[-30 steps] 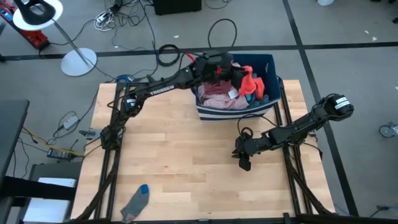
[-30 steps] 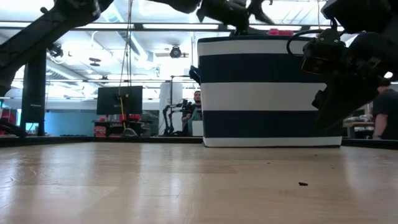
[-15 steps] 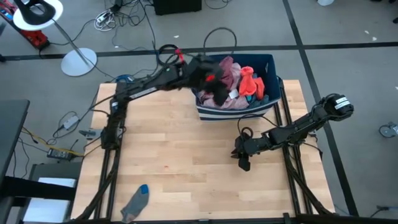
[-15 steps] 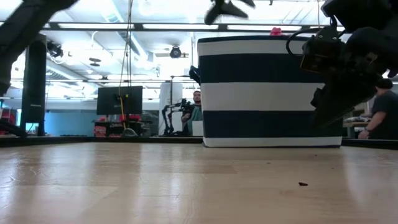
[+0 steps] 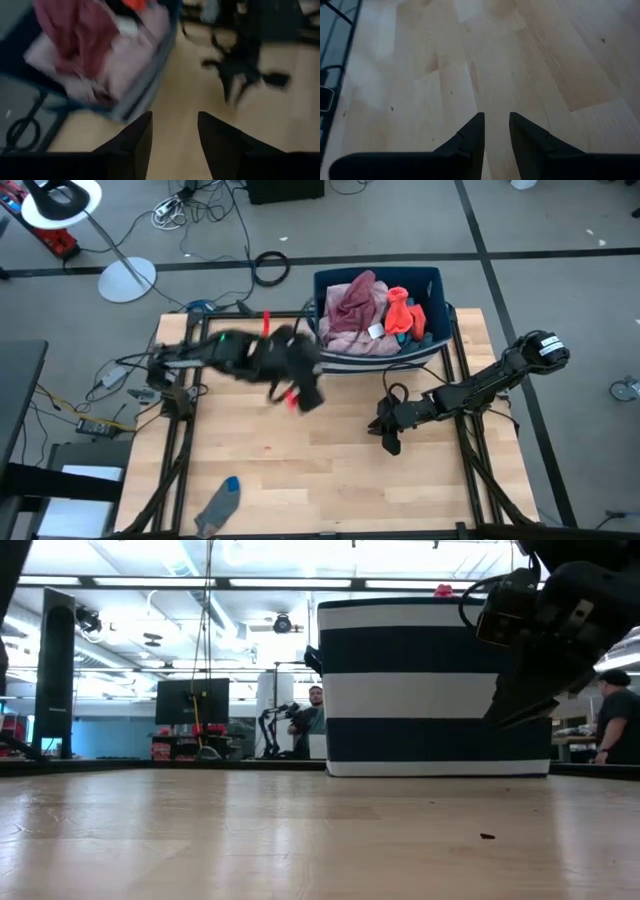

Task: Sort clothes
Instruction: Put the gray socks into the blue bin

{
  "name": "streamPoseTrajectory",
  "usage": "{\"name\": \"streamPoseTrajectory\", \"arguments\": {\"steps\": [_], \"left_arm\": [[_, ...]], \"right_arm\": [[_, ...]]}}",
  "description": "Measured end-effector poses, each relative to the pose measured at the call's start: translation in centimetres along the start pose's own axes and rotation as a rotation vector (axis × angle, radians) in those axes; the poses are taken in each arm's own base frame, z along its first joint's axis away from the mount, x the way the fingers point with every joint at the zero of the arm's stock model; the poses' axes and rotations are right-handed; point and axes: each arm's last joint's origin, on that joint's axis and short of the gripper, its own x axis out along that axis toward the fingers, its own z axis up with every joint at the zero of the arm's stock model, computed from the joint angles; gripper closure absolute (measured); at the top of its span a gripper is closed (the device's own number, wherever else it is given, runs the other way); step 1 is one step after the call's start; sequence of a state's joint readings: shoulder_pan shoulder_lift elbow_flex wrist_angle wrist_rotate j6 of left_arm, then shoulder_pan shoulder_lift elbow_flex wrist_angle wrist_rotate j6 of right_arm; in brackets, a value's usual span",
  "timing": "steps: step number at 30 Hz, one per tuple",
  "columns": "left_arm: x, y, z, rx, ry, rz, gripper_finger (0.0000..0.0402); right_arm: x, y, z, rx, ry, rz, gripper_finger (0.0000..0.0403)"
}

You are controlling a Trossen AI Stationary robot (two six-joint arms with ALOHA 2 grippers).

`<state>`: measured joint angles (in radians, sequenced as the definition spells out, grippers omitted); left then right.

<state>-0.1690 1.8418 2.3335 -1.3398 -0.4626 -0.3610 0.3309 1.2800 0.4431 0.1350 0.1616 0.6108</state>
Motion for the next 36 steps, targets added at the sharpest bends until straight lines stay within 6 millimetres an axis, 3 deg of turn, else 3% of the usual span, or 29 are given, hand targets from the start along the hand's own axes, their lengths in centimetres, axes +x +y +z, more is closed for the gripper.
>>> {"name": "streamPoseTrajectory", "arguments": {"steps": [10, 20, 25, 36], "left_arm": [[-4.7, -5.7, -7.0, -0.023, 0.077, 0.058, 0.024], [-7.9, -7.9, -17.3, -0.205, 0.119, 0.001, 0.024], [-7.4, -9.1, -22.9, -0.311, 0.22, -0.05, 0.024], [-3.4, -11.6, -33.9, -0.513, 0.372, -0.186, 0.024]], "right_arm": [[0.0, 0.4, 0.6, 0.047, -0.057, 0.04, 0.0311], [0.0, 0.4, 0.5, 0.108, -0.055, 0.044, 0.0311], [0.0, 0.4, 0.5, 0.145, -0.055, 0.045, 0.0311], [0.0, 0.5, 0.5, 0.196, -0.056, 0.048, 0.0311]]}}
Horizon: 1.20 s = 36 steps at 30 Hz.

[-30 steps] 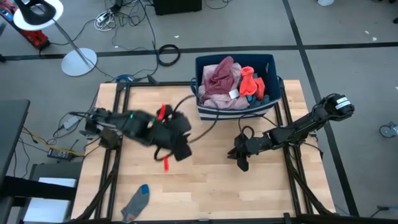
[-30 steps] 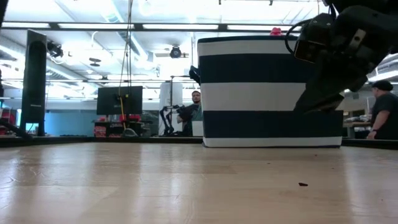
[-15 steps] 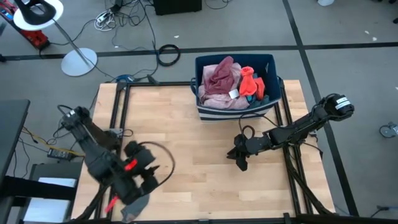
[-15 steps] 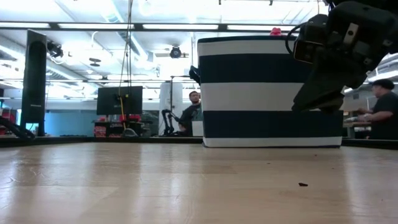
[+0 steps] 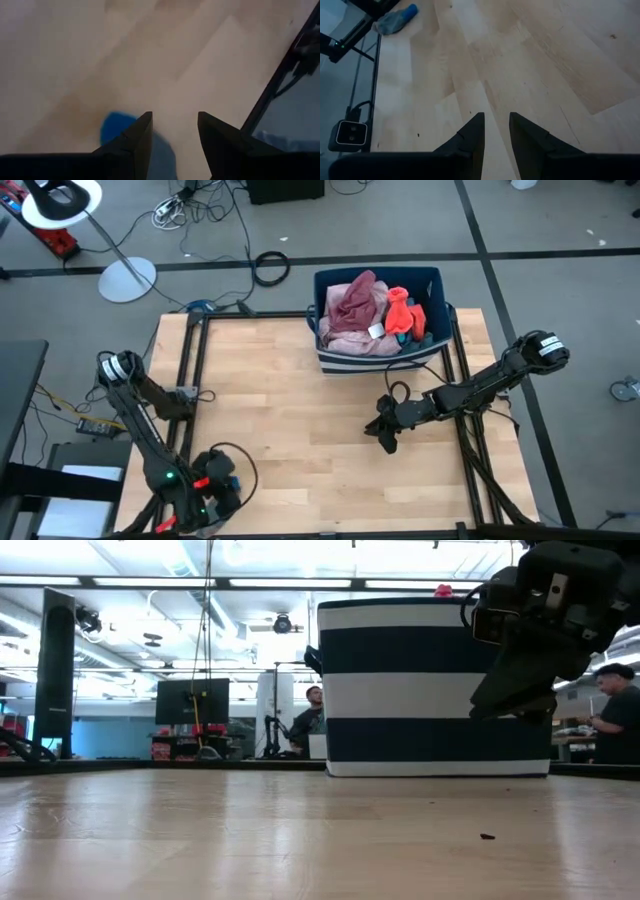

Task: Sort clothes
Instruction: Put the gray socks into the blue bin

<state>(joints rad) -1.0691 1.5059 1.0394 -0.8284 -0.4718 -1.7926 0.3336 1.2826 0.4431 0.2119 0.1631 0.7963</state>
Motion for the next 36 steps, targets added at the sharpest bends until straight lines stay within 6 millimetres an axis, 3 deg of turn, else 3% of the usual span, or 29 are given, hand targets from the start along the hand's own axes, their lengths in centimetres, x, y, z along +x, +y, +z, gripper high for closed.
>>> {"name": "streamPoseTrajectory", "arguments": {"steps": [7, 12, 17, 20, 24, 30, 36], "left_arm": [[3.2, 3.4, -3.1, -0.125, 0.128, -0.039, 0.024], [4.8, 5.9, -3.6, -0.144, 0.218, 0.059, 0.0245], [5.5, 6.5, -3.9, -0.159, 0.257, 0.019, 0.0263], [5.6, 6.6, -3.9, -0.158, 0.265, 0.024, 0.0303], [5.6, 6.4, -3.9, -0.162, 0.248, 0.009, 0.0385], [5.6, 5.1, -3.0, -0.176, 0.217, -0.021, 0.0398], [5.6, 2.9, -0.5, -0.156, 0.166, -0.057, 0.04]], "right_arm": [[0.0, 0.0, 0.0, 0.056, -0.002, 0.003, 0.0311], [0.0, 0.0, 0.0, 0.087, -0.004, 0.004, 0.0311], [0.0, 0.1, 0.1, 0.099, -0.008, 0.009, 0.0312], [0.0, 0.2, 0.2, 0.101, -0.015, 0.017, 0.0312], [0.0, 0.1, 0.2, 0.101, -0.031, 0.007, 0.0312], [0.0, 0.1, 0.2, 0.097, -0.039, 0.0, 0.0314], [0.0, 0.1, 0.2, 0.043, -0.039, -0.001, 0.0314]]}}
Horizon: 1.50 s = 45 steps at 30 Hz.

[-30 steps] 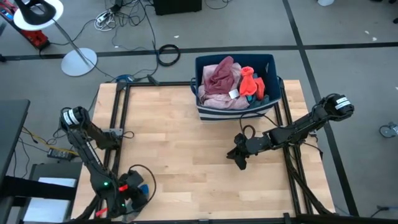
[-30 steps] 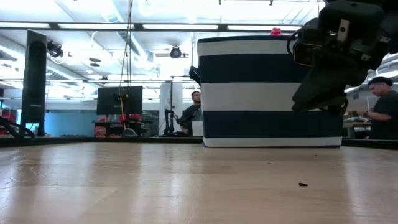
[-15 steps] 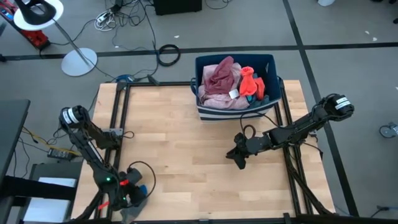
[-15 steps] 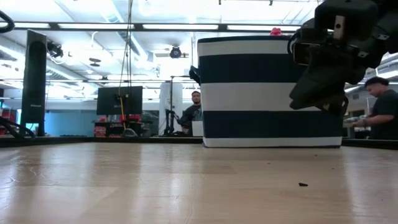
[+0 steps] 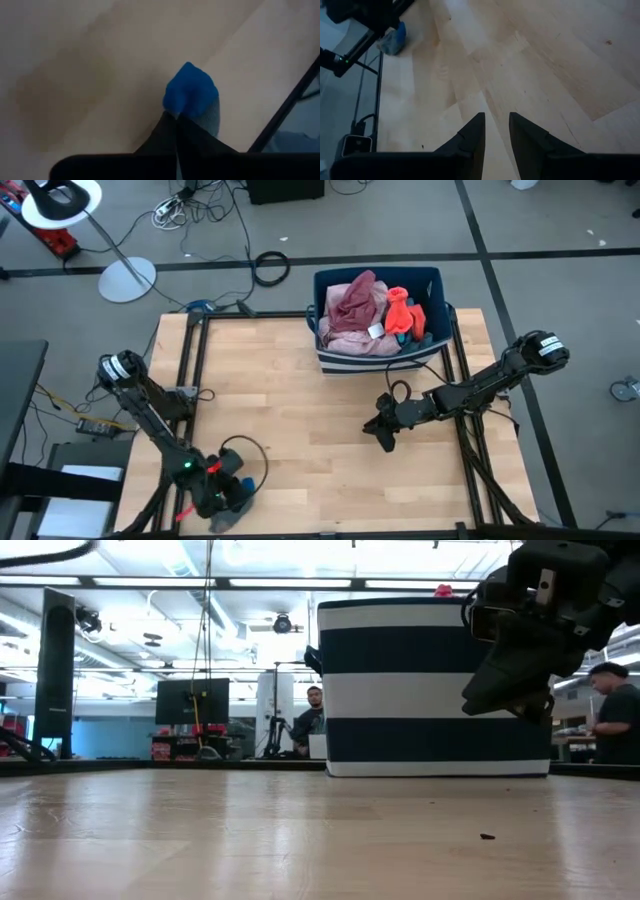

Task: Sort clothes
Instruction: Put the gray socks into the blue bin

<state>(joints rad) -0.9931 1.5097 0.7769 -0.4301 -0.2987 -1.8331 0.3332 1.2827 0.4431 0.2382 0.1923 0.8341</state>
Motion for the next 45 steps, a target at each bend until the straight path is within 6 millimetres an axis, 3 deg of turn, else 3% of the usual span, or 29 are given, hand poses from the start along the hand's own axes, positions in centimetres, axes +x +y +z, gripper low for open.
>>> {"name": "streamPoseTrajectory", "arguments": {"steps": [7, 15, 22, 27, 30, 39, 45], "left_arm": [[-1.2, -3.2, 5.1, 0.087, -0.064, 0.031, 0.0401], [-4.9, -7.3, 14.4, 0.229, -0.2, 0.016, 0.0401], [-11.5, -9.6, 22.9, 0.328, -0.414, 0.02, 0.0401], [-17.3, -10.1, 27.8, 0.37, -0.591, -0.013, 0.0401], [-19.5, -10.1, 30.2, 0.388, -0.675, -0.008, 0.0401], [-22.0, -11.5, 38.5, 0.461, -0.863, -0.069, 0.0401], [-21.4, -12.9, 44.2, 0.467, -0.991, -0.173, 0.0401]], "right_arm": [[0.0, 0.0, 0.0, -0.062, 0.001, 0.0, 0.0314], [0.0, 0.1, -0.1, -0.075, 0.009, 0.008, 0.0314], [0.0, 0.1, 0.0, -0.077, 0.006, 0.012, 0.0314], [0.0, 0.1, 0.0, -0.098, 0.004, 0.014, 0.0314], [0.0, 0.1, 0.0, -0.104, 0.004, 0.015, 0.0314], [0.0, 0.1, 0.0, -0.095, 0.005, 0.017, 0.0314], [0.0, 0.1, 0.0, -0.095, 0.005, 0.016, 0.0314]]}}
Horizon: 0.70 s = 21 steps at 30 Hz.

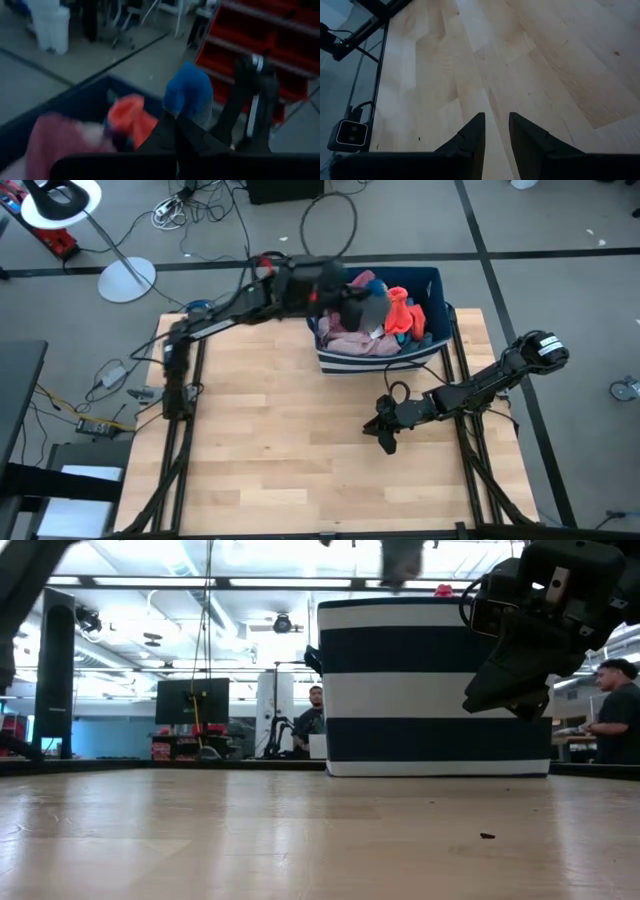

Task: Sort clothes
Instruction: Put the gray socks into the blue bin

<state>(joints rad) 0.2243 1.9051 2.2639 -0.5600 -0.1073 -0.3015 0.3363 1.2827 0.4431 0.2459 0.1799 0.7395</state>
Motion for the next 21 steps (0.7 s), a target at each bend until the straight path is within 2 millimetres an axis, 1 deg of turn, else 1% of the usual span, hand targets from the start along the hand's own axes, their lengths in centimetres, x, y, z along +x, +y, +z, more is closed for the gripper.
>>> {"name": "streamPoseTrajectory", "arguments": {"steps": [3, 5, 8, 12, 17, 21], "left_arm": [[2.5, 0.8, 0.4, 0.003, -0.056, -0.012, 0.0401], [4.1, 1.8, -0.2, -0.002, -0.082, 0.0, 0.0401], [6.3, 3.8, -1.6, -0.007, -0.046, 0.046, 0.0401], [9.3, 6.2, -4.4, -0.027, 0.073, 0.085, 0.0401], [13.2, 7.8, -9.0, -0.106, 0.237, 0.013, 0.0401], [15.4, 9.0, -12.7, -0.2, 0.371, 0.027, 0.0401]], "right_arm": [[0.0, 0.0, 0.0, 0.0, 0.0, 0.0, 0.0314], [0.0, 0.0, 0.0, -0.001, 0.0, 0.0, 0.0314], [0.0, 0.0, 0.0, -0.01, 0.0, 0.0, 0.0314], [0.0, 0.0, 0.0, -0.011, 0.002, -0.002, 0.0314], [0.0, 0.0, -0.1, -0.009, 0.004, -0.002, 0.0314], [0.0, 0.0, -0.1, -0.009, 0.007, 0.0, 0.0314]]}}
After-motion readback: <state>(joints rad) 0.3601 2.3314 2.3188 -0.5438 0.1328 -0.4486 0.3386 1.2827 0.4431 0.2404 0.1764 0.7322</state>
